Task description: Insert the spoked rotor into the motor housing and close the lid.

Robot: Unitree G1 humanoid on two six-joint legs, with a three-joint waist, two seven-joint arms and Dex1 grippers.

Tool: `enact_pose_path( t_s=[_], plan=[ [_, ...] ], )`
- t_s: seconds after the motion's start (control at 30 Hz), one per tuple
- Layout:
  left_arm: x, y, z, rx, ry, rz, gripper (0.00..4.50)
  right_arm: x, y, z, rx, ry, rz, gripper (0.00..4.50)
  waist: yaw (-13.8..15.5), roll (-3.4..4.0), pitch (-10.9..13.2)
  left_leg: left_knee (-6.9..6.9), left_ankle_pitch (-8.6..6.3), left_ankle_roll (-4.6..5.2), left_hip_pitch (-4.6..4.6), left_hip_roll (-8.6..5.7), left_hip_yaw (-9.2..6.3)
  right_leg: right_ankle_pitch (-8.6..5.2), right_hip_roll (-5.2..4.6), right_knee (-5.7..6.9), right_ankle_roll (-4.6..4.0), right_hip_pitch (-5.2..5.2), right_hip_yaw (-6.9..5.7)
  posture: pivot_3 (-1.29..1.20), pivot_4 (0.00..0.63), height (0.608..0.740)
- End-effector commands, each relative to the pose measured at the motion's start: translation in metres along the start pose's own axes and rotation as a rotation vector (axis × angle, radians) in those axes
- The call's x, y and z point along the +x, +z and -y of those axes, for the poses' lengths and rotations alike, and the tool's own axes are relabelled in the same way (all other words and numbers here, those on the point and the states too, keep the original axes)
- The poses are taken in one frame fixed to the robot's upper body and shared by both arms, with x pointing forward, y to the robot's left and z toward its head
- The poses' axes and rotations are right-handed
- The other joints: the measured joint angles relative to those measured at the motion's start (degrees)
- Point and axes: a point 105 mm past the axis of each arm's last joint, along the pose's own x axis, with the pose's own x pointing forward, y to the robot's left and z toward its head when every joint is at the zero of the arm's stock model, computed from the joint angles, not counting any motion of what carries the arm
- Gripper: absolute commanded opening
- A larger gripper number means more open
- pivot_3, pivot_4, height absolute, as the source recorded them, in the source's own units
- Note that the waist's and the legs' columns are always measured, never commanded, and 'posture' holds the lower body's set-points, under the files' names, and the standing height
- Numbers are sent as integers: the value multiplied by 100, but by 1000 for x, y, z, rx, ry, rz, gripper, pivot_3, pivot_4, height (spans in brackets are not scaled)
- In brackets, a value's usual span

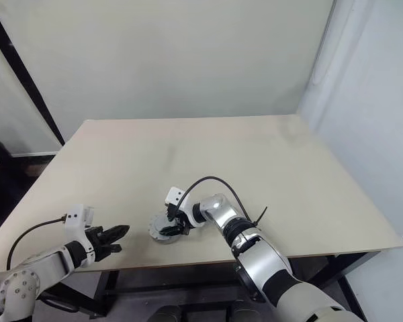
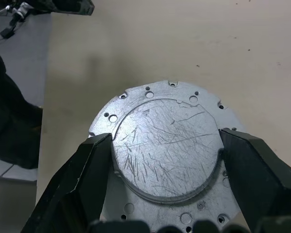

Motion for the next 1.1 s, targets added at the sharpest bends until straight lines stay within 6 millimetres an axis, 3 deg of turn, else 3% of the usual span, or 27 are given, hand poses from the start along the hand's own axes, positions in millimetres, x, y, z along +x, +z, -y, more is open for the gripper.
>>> enact_pose_path(
  t_s=[0.03,1.1],
  plan=[
    [1,10,7,28,-24,33,0,-3,18,10,-8,-52,44,3292,1,0,0,0,0,0,0,0,0,0,0,0,0,0,0,0,0,740],
    [7,11,9,28,-44,30,0,-6,-9,3,-118,3,-119,3292,2,2,-2,4,1,0,9,-5,0,0,-1,0,0,13,5,0,0,740]
  ],
)
